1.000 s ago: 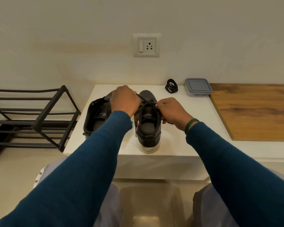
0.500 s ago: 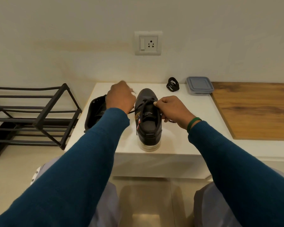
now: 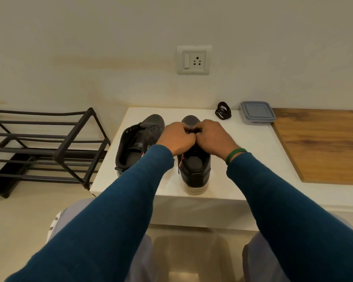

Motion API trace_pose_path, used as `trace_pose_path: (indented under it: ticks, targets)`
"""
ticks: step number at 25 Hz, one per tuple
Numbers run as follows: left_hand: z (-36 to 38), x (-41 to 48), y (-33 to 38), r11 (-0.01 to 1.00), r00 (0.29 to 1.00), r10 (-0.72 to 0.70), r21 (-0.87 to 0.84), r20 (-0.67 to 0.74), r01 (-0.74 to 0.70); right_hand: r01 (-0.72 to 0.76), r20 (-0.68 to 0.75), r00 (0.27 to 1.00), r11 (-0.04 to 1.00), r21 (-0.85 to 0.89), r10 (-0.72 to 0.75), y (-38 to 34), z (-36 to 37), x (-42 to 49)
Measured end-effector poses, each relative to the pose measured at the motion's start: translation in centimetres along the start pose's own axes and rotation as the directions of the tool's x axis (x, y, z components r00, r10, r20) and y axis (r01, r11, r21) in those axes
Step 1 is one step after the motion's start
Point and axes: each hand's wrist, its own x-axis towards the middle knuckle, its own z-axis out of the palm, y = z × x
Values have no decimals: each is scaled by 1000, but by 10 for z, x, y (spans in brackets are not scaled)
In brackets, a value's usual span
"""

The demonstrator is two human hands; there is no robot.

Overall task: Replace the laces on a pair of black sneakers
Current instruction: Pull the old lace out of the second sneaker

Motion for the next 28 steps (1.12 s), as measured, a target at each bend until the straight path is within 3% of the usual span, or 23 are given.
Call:
trace_pose_path:
  ticks: [5, 10, 14, 15, 16, 18, 19, 20, 21, 23, 24, 26, 27, 28]
  targets:
    - [-1, 7, -10, 996, 999, -33, 83, -15, 34, -3, -25, 1000, 989, -151, -1, -6, 5, 5]
    - [0, 10, -10, 996, 996, -86, 20, 9, 86, -26, -135, 991, 951, -309, -17, -12, 14, 7]
    - [-5, 13, -13, 994, 993, -110, -13, 44, 110, 12, -156, 986, 952, -305, -62, -10, 19, 10]
    - [-6, 14, -15, 992, 992, -118, -30, 52, 119, -13, -198, 980, 979, -204, -28, -7, 21, 11]
    - [-7, 14, -17, 990, 990, -127, -53, 63, 130, -92, -257, 962, 996, 15, 93, -4, 21, 13]
    - [-7, 12, -20, 985, 987, -135, -100, 83, 143, -261, -250, 863, 811, 524, 439, 1, 15, 15]
    - [-7, 12, -21, 983, 988, -131, -119, 85, 141, -292, -212, 822, 711, 640, 528, 5, 14, 15]
    - [-7, 12, -23, 982, 988, -129, -130, 82, 139, -297, -200, 817, 693, 657, 540, 6, 13, 16]
    - [-7, 11, -23, 981, 989, -128, -134, 77, 138, -265, -223, 852, 757, 597, 474, 5, 12, 16]
    - [-6, 12, -23, 985, 990, -125, -115, 68, 132, -129, -242, 954, 971, 203, 178, 0, 12, 12]
    - [-7, 12, -22, 987, 990, -123, -97, 68, 129, -67, -195, 979, 997, -39, 58, -2, 14, 11]
    - [-8, 12, -20, 989, 990, -124, -76, 73, 129, 8, -101, 994, 920, -392, -52, -5, 19, 9]
    - [-8, 12, -19, 989, 990, -125, -73, 71, 130, 30, -83, 994, 899, -437, -73, -6, 19, 10]
    - [-9, 11, -19, 989, 990, -125, -73, 68, 130, 50, -99, 991, 925, -377, -94, -7, 19, 10]
